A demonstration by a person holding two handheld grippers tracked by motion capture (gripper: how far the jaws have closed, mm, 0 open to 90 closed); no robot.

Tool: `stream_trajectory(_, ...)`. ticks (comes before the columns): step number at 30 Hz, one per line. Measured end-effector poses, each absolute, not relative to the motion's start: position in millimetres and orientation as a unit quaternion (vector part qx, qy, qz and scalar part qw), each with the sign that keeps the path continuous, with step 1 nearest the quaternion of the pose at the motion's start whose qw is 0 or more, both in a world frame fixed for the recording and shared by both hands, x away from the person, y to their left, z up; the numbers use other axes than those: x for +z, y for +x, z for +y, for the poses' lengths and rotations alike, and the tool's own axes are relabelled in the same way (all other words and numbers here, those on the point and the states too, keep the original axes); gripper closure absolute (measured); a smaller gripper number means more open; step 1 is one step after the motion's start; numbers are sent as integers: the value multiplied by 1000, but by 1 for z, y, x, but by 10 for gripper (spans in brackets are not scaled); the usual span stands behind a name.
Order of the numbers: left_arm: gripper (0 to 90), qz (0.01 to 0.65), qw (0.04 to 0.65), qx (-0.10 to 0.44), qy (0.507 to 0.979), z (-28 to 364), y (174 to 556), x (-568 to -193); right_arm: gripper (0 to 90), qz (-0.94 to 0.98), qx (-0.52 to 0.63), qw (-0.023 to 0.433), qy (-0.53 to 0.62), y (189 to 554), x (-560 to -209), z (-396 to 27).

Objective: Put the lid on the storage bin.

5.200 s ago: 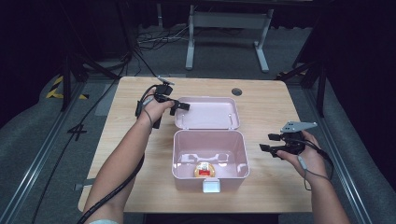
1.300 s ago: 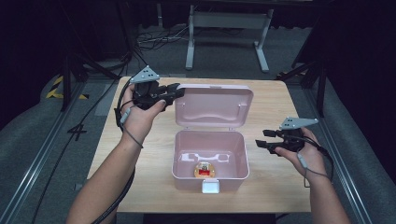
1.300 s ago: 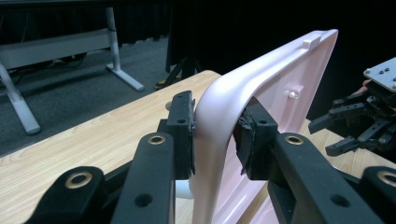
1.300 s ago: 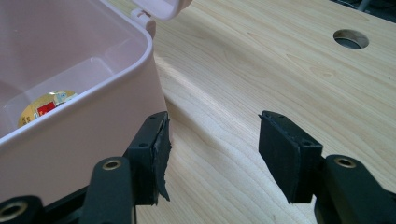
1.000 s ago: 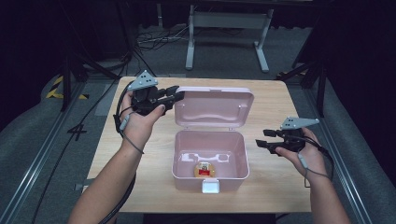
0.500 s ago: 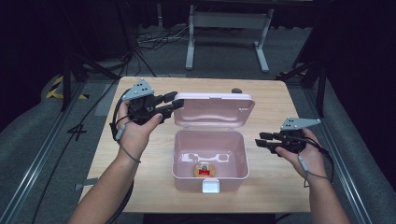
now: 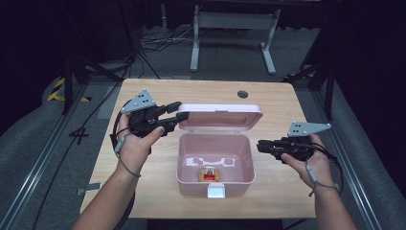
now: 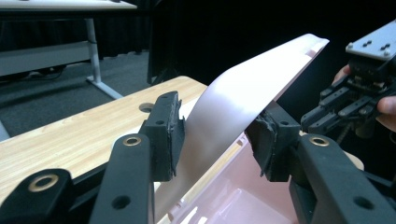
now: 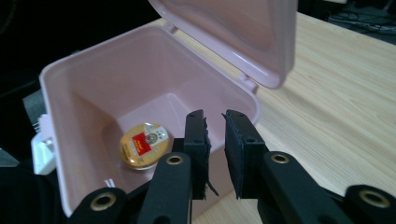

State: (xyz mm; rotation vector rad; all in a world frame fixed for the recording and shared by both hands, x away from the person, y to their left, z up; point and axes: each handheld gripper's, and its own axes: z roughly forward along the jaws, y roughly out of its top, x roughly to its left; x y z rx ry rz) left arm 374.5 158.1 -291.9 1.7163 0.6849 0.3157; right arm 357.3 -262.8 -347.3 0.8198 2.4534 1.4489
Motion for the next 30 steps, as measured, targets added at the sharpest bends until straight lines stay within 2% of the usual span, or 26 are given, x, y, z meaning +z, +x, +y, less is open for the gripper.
stream_trajectory(14,493,277,589,116,750,161,366,-300,876,821,505,85,252,347,-340,-251)
stream_trajectory(30,395,269,551,85,785,164,356,-313,900,816,524,76,231,343,-334,-242)
